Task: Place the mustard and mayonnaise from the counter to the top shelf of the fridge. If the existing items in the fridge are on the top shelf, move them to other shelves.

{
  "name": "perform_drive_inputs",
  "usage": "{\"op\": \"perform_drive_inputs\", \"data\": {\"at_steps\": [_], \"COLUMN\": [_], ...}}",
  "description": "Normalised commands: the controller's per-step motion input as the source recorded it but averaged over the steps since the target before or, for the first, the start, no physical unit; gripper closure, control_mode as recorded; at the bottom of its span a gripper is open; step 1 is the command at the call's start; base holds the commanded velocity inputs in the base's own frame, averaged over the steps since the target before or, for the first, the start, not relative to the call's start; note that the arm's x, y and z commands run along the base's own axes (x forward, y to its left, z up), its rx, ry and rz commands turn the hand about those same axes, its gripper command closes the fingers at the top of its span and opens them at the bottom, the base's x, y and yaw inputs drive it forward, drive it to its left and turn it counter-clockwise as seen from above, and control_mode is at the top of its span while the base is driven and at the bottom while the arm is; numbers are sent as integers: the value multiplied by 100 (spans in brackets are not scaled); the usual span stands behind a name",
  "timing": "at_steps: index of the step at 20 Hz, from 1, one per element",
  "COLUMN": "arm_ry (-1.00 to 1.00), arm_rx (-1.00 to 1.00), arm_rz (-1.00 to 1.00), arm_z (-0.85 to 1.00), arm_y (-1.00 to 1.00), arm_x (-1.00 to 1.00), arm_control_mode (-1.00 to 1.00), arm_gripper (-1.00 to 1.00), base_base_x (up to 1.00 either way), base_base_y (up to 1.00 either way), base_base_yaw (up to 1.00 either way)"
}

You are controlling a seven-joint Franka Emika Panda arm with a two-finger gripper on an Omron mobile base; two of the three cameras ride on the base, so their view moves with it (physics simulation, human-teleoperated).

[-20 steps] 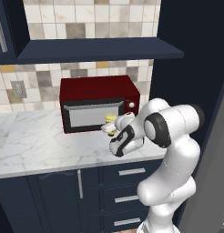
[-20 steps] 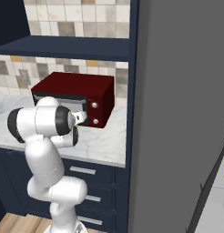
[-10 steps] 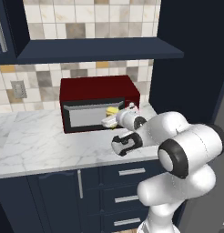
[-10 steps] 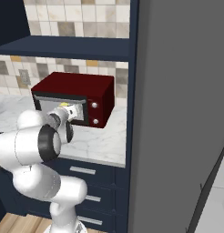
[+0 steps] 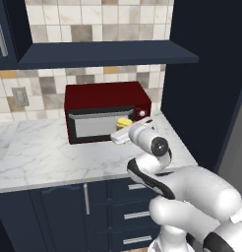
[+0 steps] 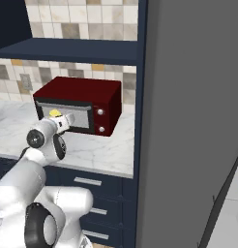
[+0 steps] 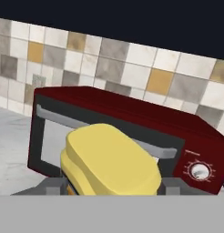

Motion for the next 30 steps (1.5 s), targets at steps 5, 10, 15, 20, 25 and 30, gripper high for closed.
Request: {"op": "perform_drive_inputs", "data": {"at_steps": [5, 10, 15, 20, 25, 30], "arm_ry": [16, 22, 17, -17, -40, -31], "arm_rx": [0, 0, 0, 0, -5, -1], "arm_rz": [-14, -13, -6, -16, -5, 0], "arm_z": [91, 95, 55, 9, 10, 25], "arm_y": [0, -2, -26, -39, -3, -3], "arm_x": [-95, -99, -100, -93, -45, -3], "arm_control_mode": [-100, -100, -100, -100, -100, -100], "arm_gripper": [100, 100, 100, 100, 100, 100], "base_base_x": [0, 0, 0, 0, 0, 0], "base_base_y": [0, 0, 0, 0, 0, 0], "base_base_yaw": [0, 0, 0, 0, 0, 0]}}
